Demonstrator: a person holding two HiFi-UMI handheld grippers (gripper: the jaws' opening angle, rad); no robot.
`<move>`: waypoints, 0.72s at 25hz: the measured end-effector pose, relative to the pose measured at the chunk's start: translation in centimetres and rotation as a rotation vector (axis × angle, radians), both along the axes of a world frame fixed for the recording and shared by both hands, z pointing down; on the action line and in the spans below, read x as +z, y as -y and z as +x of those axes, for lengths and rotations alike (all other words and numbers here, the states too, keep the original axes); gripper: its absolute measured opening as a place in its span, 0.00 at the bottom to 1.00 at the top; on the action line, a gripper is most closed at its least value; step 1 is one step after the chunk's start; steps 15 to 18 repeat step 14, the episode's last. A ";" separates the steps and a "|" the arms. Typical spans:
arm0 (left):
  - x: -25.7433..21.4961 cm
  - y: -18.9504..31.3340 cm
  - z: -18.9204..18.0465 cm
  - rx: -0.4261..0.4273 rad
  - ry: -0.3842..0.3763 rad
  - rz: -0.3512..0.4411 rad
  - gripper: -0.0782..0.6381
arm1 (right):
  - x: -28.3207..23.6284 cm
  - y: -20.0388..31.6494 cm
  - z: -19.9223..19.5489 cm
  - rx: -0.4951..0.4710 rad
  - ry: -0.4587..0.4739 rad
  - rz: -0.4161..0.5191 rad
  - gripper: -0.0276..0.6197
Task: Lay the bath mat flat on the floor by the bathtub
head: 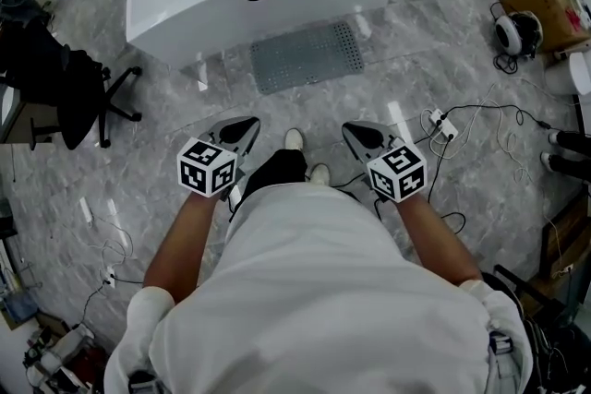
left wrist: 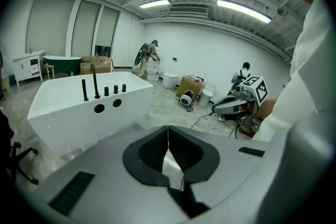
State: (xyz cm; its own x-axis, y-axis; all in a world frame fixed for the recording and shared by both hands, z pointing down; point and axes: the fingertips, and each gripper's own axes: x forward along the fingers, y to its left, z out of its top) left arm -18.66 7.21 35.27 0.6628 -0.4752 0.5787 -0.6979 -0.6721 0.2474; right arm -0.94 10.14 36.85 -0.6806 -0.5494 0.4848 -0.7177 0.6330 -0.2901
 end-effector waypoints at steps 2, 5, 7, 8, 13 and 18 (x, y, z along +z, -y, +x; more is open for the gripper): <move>0.0 0.5 0.1 -0.002 -0.005 0.001 0.13 | 0.3 0.5 0.0 0.001 -0.001 -0.008 0.05; 0.6 1.2 0.0 -0.003 -0.016 -0.013 0.13 | 0.9 1.4 -0.2 0.007 -0.006 -0.021 0.05; 1.2 2.3 0.0 0.007 -0.024 -0.020 0.13 | 1.3 2.3 -0.3 0.016 -0.013 -0.026 0.05; 1.4 3.0 -0.1 0.015 -0.028 -0.021 0.13 | 1.5 2.9 -0.4 0.019 -0.020 -0.027 0.05; 1.8 6.9 -1.3 0.047 -0.036 -0.017 0.13 | 1.7 6.6 -1.9 0.039 -0.037 -0.025 0.05; 1.8 7.8 -1.6 0.052 -0.034 -0.015 0.13 | 1.6 7.4 -2.2 0.046 -0.036 -0.024 0.05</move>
